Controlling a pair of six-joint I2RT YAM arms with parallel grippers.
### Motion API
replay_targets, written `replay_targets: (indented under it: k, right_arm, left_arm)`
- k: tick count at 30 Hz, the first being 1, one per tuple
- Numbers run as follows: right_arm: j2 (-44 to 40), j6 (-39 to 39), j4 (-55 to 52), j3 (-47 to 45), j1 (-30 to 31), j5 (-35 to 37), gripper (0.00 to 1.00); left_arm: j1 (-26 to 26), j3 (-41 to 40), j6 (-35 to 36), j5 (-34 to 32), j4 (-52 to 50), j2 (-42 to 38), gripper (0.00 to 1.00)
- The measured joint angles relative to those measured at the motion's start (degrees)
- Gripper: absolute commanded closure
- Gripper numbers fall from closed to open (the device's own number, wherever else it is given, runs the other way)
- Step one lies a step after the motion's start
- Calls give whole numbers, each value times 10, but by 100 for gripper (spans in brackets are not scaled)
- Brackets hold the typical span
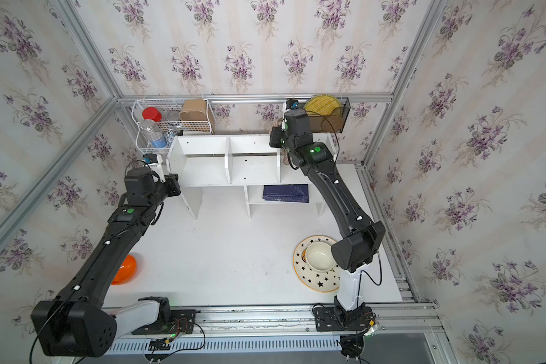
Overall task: Wipe the bookshelf clean with a cloth
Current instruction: Wipe the dust from the shelf.
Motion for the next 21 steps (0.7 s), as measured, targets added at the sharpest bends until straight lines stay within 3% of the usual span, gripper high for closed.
replay_targets:
  k: [6, 13, 21]
  right_arm:
    - [8, -15, -11, 1, -8, 40, 100]
    - [-34, 19, -49, 0, -100, 92, 100]
    - [-63, 28, -97, -16, -117, 138, 100]
  left_arm:
    - [0, 0, 0, 0, 0, 0, 100]
    - [0, 0, 0, 0, -1, -1, 100]
    - [0, 0, 0, 0, -7, -4, 100]
